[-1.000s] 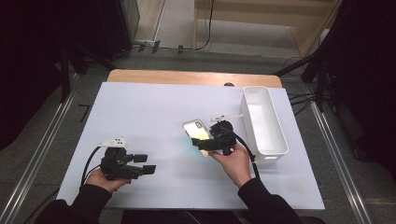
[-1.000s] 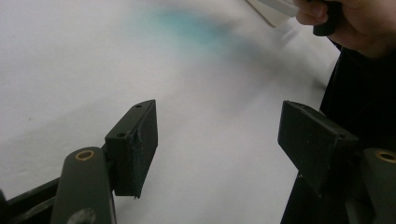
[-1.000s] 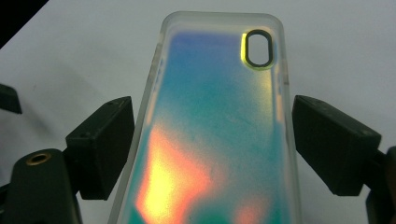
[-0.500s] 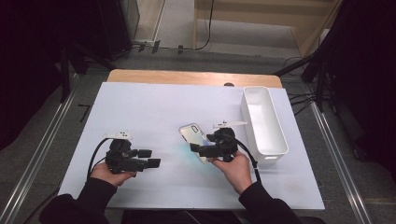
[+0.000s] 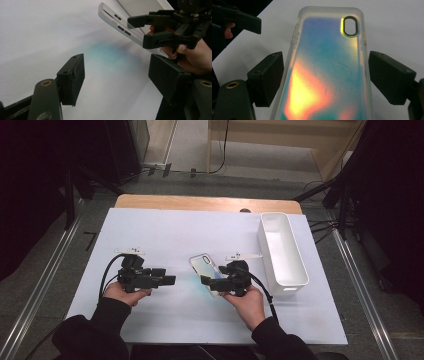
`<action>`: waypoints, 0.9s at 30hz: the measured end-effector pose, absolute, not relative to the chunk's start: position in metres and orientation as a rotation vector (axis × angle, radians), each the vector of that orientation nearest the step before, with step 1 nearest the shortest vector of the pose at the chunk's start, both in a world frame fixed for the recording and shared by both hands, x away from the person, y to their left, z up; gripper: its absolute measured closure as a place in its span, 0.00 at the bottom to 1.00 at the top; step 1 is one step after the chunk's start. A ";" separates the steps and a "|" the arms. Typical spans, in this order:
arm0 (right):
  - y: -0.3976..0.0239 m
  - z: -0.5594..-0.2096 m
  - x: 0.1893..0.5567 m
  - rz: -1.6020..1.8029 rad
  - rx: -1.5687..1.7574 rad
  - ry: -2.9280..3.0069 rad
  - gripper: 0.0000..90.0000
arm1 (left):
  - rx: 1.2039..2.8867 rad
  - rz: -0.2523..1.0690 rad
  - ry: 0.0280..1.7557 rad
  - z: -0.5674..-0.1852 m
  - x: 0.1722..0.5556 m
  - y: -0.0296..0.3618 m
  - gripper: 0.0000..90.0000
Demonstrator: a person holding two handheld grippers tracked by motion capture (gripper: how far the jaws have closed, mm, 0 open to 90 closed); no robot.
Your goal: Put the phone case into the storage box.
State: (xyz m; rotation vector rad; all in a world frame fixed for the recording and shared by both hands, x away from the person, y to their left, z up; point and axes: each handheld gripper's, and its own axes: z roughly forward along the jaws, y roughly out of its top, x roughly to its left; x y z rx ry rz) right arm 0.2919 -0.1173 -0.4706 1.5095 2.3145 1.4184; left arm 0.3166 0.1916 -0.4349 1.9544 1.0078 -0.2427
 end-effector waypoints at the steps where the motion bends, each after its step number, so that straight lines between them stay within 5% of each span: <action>1: -0.117 -0.471 0.292 1.420 1.507 2.311 0.16 | 1.956 -0.245 1.010 -0.434 0.318 0.190 0.32; 27: -0.099 -0.477 0.299 1.415 1.547 2.150 0.16 | 1.900 -0.184 1.119 -0.403 0.354 0.168 0.28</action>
